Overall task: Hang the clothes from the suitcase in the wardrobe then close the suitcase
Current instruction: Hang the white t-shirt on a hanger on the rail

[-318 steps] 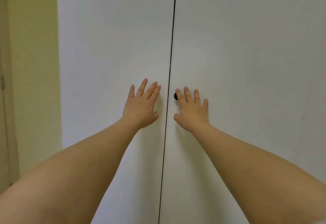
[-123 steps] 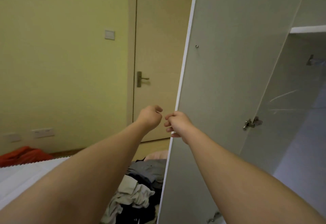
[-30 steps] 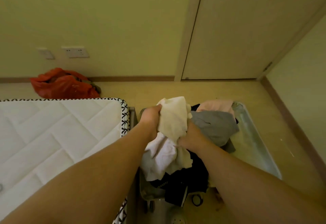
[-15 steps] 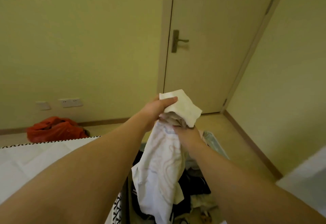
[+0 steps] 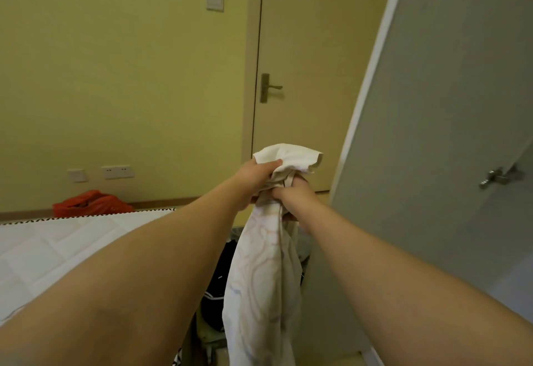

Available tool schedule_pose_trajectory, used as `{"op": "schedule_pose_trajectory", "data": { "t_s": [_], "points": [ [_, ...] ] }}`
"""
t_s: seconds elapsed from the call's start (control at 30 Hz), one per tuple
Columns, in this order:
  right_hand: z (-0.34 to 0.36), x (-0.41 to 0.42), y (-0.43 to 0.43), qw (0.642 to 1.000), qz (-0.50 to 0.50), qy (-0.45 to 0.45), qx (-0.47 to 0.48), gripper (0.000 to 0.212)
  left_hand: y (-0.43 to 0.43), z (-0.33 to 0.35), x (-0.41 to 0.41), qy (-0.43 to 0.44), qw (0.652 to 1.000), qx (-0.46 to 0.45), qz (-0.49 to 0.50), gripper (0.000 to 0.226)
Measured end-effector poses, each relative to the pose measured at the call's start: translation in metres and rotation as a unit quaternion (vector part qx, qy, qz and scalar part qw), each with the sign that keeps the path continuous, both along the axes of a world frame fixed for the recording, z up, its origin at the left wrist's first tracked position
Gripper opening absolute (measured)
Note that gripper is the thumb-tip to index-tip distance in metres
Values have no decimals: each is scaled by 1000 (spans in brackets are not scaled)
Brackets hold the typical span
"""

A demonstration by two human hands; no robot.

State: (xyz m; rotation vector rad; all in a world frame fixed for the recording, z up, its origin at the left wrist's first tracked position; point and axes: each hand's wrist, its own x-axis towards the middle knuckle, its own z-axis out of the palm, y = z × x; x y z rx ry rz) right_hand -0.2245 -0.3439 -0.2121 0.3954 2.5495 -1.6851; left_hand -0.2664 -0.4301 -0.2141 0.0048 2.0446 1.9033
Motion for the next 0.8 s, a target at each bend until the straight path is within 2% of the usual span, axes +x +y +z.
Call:
{"op": "schedule_pose_trajectory", "data": {
  "t_s": [0.1, 0.23, 0.37, 0.47, 0.6, 0.67, 0.8],
  "points": [
    [12, 36, 20, 1000, 4, 17, 3, 44, 17, 13, 31, 18, 1000, 8, 9, 28],
    [34, 72, 57, 999, -22, 35, -36, 30, 46, 37, 57, 39, 999, 0, -6, 34],
    [49, 98, 96, 992, -100, 69, -34, 26, 78, 63, 72, 88, 993, 5, -84, 28],
    [54, 118, 126, 980, -172, 96, -39, 31, 108, 82, 86, 114, 983, 11, -144, 17],
    [69, 142, 163, 953, -264, 132, -71, 53, 146, 106, 100, 150, 963, 21, -222, 24],
    [75, 152, 178, 954, -260, 121, -84, 56, 161, 116, 105, 160, 955, 44, -245, 18],
    [89, 168, 192, 975, -218, 16, -29, 21, 189, 133, 111, 181, 942, 84, -271, 19]
  ]
}}
